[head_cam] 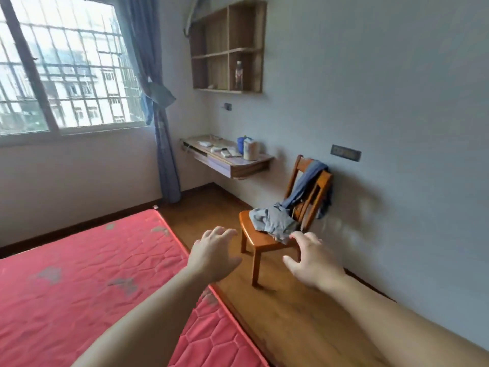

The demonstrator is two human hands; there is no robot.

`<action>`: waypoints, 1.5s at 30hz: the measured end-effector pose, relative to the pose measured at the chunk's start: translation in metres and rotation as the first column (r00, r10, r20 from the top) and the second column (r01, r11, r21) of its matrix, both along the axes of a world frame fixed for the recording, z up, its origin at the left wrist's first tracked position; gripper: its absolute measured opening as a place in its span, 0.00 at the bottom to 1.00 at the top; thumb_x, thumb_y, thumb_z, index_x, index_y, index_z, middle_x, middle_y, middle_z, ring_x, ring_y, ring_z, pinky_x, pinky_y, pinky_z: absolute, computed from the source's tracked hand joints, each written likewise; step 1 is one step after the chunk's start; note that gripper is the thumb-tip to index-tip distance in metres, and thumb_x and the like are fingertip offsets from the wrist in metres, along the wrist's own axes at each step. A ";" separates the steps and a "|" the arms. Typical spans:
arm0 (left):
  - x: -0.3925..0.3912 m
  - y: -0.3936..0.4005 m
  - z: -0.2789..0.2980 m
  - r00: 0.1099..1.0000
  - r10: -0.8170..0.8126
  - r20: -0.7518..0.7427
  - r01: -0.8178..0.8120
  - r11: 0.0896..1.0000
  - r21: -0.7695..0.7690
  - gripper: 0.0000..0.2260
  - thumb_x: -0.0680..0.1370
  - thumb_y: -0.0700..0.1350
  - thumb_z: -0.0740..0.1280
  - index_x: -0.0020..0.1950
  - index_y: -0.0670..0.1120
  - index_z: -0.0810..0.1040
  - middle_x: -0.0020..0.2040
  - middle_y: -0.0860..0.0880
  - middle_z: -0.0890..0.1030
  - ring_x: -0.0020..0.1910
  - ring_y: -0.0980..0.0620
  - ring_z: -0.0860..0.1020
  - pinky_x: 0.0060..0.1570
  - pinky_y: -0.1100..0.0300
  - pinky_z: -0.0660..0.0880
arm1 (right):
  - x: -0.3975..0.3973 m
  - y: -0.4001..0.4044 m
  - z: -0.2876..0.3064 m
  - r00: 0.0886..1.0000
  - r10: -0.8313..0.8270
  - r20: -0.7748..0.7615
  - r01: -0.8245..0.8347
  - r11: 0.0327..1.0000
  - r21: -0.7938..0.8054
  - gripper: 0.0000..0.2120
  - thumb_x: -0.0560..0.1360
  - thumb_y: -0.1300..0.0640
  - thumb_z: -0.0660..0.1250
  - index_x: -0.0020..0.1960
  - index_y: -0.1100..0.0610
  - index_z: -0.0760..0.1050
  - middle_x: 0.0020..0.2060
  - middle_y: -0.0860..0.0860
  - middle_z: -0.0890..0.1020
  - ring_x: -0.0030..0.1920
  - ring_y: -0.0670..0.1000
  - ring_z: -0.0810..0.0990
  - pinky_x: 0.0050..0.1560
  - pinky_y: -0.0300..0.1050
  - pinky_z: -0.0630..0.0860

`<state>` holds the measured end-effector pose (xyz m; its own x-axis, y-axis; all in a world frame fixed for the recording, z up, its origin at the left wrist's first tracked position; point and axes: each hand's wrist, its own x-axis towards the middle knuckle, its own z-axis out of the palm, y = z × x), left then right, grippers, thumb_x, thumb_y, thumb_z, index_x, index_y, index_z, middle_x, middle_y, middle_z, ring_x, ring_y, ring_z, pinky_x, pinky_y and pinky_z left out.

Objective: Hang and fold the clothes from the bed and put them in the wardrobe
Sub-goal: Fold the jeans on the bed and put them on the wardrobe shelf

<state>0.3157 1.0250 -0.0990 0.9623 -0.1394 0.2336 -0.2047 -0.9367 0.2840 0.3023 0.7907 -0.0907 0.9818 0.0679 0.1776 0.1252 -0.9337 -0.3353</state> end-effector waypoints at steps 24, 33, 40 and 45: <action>0.402 -0.347 -0.003 0.998 -0.058 -0.037 0.057 0.997 -0.044 0.24 0.74 0.54 0.67 0.71 0.57 0.69 0.67 0.53 0.73 0.65 0.50 0.71 0.58 0.53 0.76 | 0.378 -0.352 -0.008 0.995 -0.098 -0.009 0.098 0.995 -0.007 0.26 0.76 0.42 0.62 0.72 0.48 0.63 0.68 0.50 0.70 0.63 0.53 0.73 0.55 0.47 0.76; 0.629 -0.408 -0.018 0.994 -0.085 -0.064 0.073 0.983 -0.166 0.24 0.75 0.52 0.66 0.71 0.57 0.68 0.66 0.52 0.73 0.63 0.50 0.72 0.54 0.56 0.75 | 0.599 -0.415 -0.003 0.985 -0.142 -0.095 0.147 0.988 0.047 0.27 0.76 0.45 0.65 0.72 0.51 0.64 0.67 0.52 0.70 0.63 0.55 0.73 0.60 0.50 0.73; 0.771 -0.458 -0.036 0.979 -0.108 -0.172 0.067 0.971 -0.228 0.26 0.75 0.47 0.67 0.73 0.55 0.66 0.66 0.51 0.75 0.56 0.52 0.77 0.44 0.64 0.72 | 0.760 -0.435 -0.025 0.978 -0.074 -0.197 0.101 0.986 0.130 0.28 0.75 0.46 0.66 0.72 0.53 0.66 0.66 0.54 0.72 0.63 0.56 0.73 0.61 0.51 0.73; 0.865 -0.487 -0.080 0.966 -0.052 -0.254 0.006 0.984 -0.179 0.30 0.74 0.45 0.68 0.74 0.55 0.63 0.64 0.50 0.76 0.50 0.53 0.75 0.38 0.65 0.72 | 0.879 -0.443 -0.067 0.948 0.017 -0.317 0.046 0.981 0.189 0.29 0.75 0.46 0.66 0.73 0.54 0.65 0.67 0.54 0.73 0.64 0.56 0.74 0.59 0.50 0.72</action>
